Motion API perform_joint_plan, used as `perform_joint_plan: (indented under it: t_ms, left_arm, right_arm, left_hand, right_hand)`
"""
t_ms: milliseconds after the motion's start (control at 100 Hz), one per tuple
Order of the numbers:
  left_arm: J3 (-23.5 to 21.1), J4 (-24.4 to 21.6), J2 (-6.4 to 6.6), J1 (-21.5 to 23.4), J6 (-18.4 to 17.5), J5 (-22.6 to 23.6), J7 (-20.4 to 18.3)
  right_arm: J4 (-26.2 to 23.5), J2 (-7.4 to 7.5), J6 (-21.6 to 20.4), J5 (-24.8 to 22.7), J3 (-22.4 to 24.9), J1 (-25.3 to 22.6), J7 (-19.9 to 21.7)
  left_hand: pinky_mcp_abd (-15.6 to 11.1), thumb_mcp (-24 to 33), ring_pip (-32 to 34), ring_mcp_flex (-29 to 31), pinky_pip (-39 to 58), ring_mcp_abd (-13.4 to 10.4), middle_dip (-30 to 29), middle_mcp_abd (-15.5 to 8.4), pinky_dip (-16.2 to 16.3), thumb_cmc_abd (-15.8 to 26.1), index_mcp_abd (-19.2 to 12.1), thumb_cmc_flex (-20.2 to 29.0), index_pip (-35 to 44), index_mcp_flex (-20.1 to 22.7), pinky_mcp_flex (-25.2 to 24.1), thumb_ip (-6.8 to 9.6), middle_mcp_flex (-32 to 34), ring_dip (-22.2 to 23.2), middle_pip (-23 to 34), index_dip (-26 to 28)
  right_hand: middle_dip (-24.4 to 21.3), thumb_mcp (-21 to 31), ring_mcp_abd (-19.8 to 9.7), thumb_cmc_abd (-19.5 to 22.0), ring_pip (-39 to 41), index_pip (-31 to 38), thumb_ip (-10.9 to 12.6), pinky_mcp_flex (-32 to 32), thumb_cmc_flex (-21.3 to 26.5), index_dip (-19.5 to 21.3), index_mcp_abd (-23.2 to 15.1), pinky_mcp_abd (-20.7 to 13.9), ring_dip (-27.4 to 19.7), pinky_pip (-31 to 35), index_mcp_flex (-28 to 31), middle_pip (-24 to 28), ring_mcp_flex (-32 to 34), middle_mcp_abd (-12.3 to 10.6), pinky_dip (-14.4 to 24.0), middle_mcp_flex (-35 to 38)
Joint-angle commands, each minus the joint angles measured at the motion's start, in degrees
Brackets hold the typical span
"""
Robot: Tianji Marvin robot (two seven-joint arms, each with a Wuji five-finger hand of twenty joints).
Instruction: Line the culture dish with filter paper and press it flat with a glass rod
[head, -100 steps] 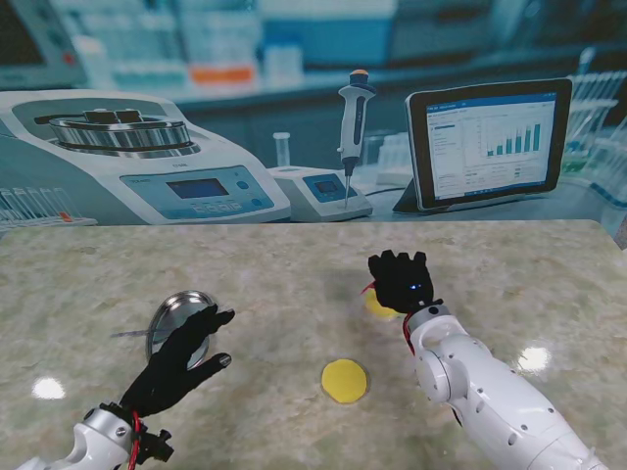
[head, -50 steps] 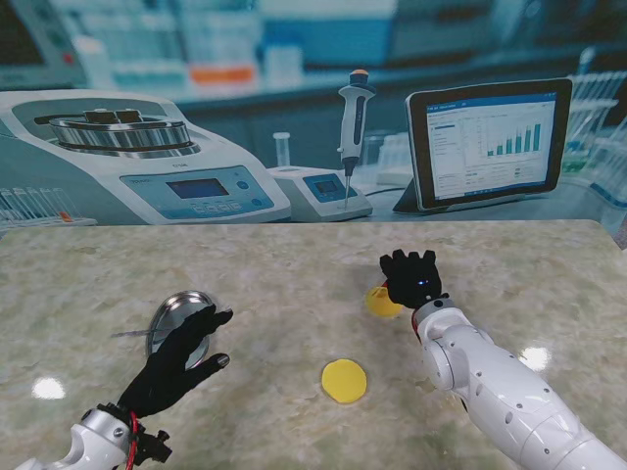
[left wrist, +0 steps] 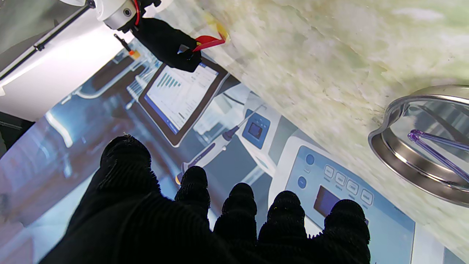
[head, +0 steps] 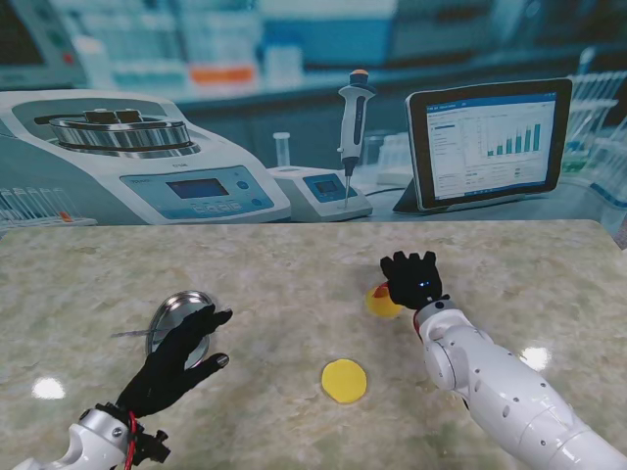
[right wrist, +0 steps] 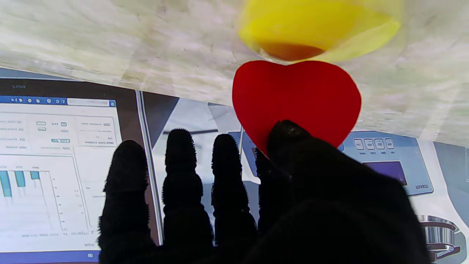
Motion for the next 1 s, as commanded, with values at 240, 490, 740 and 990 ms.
perform_joint_plan:
  t_ms: [240, 490, 740, 990]
  left_arm:
    - [0.0, -0.6, 0.03, 0.5, 0.4, 0.1, -0.3]
    - [0.0, -0.7, -0.03, 0.7, 0.3, 0.1, -0.1]
    - [-0.3, -0.9, -0.10, 1.0, 0.1, -0.1, 0.1]
    - [-0.4, -0.9, -0.13, 1.1, -0.3, 0.0, 0.3]
  right_arm:
    - [-0.3, 0.05, -0.3, -0.5, -0.5, -1.1, 0.7]
    - [-2.2, 0.54, -0.3, -1.7, 0.0, -2.7, 2.0]
    - [-4.5, 1.20, -0.3, -2.8, 1.0, -4.4, 4.9]
    - [-7.3, 1.99, -0.4, -4.4, 2.7, -6.0, 8.7]
  left_hand:
    - [-1.0, -0.8, -0.6, -1.6, -2.9, -1.6, -0.6, -1.2, 0.0, 0.7, -1.1, 0.4, -1.1, -0.5, -0.1, 1.70, -1.4, 0.2, 0.1, -0.3]
    - [-1.0, -0.8, -0.6, -1.6, -2.9, -1.6, -0.6, -1.2, 0.0, 0.6, -1.1, 0.5, -1.1, -0.5, -0.1, 1.70, -1.4, 0.2, 0.1, -0.3]
    - [-1.0, -0.8, -0.6, -1.6, -2.8, -1.6, -0.6, -1.2, 0.0, 0.6, -1.1, 0.5, -1.1, -0.5, -0.1, 1.70, -1.4, 0.2, 0.1, -0.3]
    - [-1.0, -0.9, -0.6, -1.6, -2.8, -1.7, -0.6, -1.2, 0.0, 0.7, -1.1, 0.4, -1.2, -0.5, -0.1, 1.69, -1.5, 0.2, 0.1, -0.3]
  right_hand:
    - [-0.7, 2.7, -0.2, -2.7, 1.0, 2.1, -1.6, 0.2, -0.3, -4.3, -3.1, 0.8, 0.6, 1.5, 3.0, -0.3, 1.8, -1.0, 1.2, 1.5]
    - [-1.1, 5.5, -0.1, -5.3, 0.3, -4.4, -2.1, -0.3, -2.5, -6.7, -4.7, 1.1, 0.5, 0.6, 1.1, -1.9, 1.0, -1.0, 0.7, 0.4]
    - [-1.3, 6.8, -0.4, -5.6, -0.6, -12.2, -1.8, -2.2, -5.3, -8.0, -3.9, 0.8, 0.5, -0.4, -3.2, -3.0, -1.4, -1.0, 0.4, -3.1]
    - [-2.6, 8.6, -0.5, -4.4, -1.8, -26.1, 3.9, -4.1, -11.6, -4.3, -2.7, 0.5, 0.3, -1.7, -4.9, -5.4, -4.5, -1.1, 0.4, -7.9]
